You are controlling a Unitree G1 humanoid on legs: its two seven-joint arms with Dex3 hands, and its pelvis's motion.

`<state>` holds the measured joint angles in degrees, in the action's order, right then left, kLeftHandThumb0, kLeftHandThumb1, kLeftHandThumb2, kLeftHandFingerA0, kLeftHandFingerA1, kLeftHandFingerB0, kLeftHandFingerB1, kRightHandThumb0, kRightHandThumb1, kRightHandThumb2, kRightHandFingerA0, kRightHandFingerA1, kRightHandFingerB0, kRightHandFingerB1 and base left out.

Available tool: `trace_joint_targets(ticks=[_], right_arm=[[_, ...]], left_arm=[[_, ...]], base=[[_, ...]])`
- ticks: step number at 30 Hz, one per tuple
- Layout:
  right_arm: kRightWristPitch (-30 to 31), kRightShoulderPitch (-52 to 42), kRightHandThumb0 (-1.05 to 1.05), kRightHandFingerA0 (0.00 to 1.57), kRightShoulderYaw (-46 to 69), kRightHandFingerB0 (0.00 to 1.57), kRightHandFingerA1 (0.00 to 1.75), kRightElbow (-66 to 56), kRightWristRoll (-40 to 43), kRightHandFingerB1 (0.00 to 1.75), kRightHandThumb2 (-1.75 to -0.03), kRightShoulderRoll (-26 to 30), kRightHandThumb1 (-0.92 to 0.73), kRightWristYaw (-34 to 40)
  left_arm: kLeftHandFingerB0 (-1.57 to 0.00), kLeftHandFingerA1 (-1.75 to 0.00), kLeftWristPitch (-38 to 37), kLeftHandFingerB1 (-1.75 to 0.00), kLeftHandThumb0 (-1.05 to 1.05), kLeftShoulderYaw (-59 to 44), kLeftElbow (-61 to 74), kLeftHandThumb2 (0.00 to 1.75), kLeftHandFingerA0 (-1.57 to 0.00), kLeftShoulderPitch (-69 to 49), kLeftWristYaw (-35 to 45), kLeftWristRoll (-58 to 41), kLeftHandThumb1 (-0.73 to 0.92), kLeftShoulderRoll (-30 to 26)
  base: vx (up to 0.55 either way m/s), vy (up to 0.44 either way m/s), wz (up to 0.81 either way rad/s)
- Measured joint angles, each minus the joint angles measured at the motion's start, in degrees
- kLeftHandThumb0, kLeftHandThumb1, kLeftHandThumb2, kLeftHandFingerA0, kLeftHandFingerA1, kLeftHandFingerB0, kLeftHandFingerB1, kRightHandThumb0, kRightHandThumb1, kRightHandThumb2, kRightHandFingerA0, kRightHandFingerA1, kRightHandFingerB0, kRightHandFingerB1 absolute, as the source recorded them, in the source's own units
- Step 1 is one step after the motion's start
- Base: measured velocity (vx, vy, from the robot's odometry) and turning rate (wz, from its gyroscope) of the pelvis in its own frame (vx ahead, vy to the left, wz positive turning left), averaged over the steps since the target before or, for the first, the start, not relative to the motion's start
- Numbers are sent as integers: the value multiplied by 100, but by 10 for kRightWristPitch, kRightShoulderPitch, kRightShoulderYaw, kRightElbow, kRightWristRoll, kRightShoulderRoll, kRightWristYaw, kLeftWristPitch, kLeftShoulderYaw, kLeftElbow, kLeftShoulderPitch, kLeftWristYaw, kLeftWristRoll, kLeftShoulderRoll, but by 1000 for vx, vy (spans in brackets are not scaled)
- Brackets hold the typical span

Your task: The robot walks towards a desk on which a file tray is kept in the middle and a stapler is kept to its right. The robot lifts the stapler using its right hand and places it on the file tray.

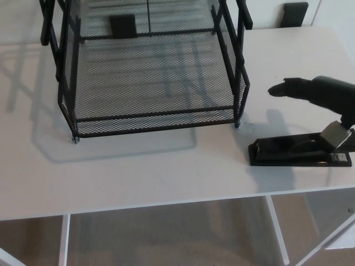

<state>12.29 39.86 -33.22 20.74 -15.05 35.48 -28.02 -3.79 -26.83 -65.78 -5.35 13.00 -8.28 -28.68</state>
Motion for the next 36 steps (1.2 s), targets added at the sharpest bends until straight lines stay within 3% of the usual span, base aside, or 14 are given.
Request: trace_joint_targets(ticks=[2,3,5,17,18,19,20,21,23,27,30,33,35,36], right_arm=[[3,5,-71,0,-13,9,26,9,-16,30,-56,-2,-50,-1],[4,6,-80,7,-20,5,15,13,-26,27,-82,-4,-45,-2],[5,7,-72,0,-36,4,17,17,-41,31,-87,-4,-41,-3],[7,9,-66,0,-117,7,15,52,-139,22,-77,-5,-38,-4],[9,9,-56,0,-119,1,25,52,-149,28,-78,-5,-36,-5],[10,9,-60,62,-119,5,76,52,-154,36,-79,-6,-46,-6],[11,9,-60,62,-121,5,76,52,-163,36,-79,-7,-46,-5],[11,11,-24,87,-124,28,155,50,-172,35,-62,-6,-60,0],[11,11,-24,87,-125,28,155,46,-190,35,-62,-5,-60,21],[10,4,-31,94,-126,78,161,44,-207,65,-64,-5,-61,62],[7,3,-27,90,-125,89,122,44,-214,68,-61,-5,-63,95],[4,1,-26,87,-125,87,155,45,-218,81,-64,-5,-61,120],[1,-4,-27,86,-125,87,154,46,-220,84,-66,-5,-62,140],[0,-6,-23,89,-125,85,157,47,-221,86,-69,-5,-60,149]], left_arm=[[-39,-49,0,-39,-50,2,0,60,-52,0,0,0,67,0],[-43,-49,0,-39,-53,5,0,59,-55,0,0,0,64,0],[-43,-48,0,-39,-52,8,-2,59,-55,1,0,1,64,0],[-45,-49,0,-39,-54,28,-3,60,-59,1,0,3,64,0],[-45,-49,0,-39,-52,33,-4,59,-59,1,-1,4,64,0],[-44,-47,0,-39,-51,35,-4,59,-57,1,-1,4,66,0],[-44,-47,0,-39,-51,38,-4,59,-57,1,-1,5,66,0],[-44,-46,0,-39,-50,40,-4,60,-56,1,-1,5,68,0],[-44,-46,0,-39,-50,43,-4,60,-56,1,-1,6,68,0],[-45,-47,0,-39,-53,47,-4,60,-58,0,-1,6,66,0],[-47,-47,0,-39,-50,50,-3,60,-62,1,-1,7,66,0],[-46,-48,0,-39,-51,51,-3,60,-63,1,-1,7,66,0],[-46,-47,0,-38,-53,52,-4,60,-64,1,-1,7,67,0],[-33,-65,0,-52,-48,53,-4,96,-61,1,-1,7,53,0]], base=[[0,0,0],[0,0,0],[0,0,0],[0,0,0],[0,0,0],[0,0,0],[0,0,0],[0,0,0],[0,0,0],[0,0,0],[0,0,0],[0,0,0],[0,0,0],[0,0,0]])
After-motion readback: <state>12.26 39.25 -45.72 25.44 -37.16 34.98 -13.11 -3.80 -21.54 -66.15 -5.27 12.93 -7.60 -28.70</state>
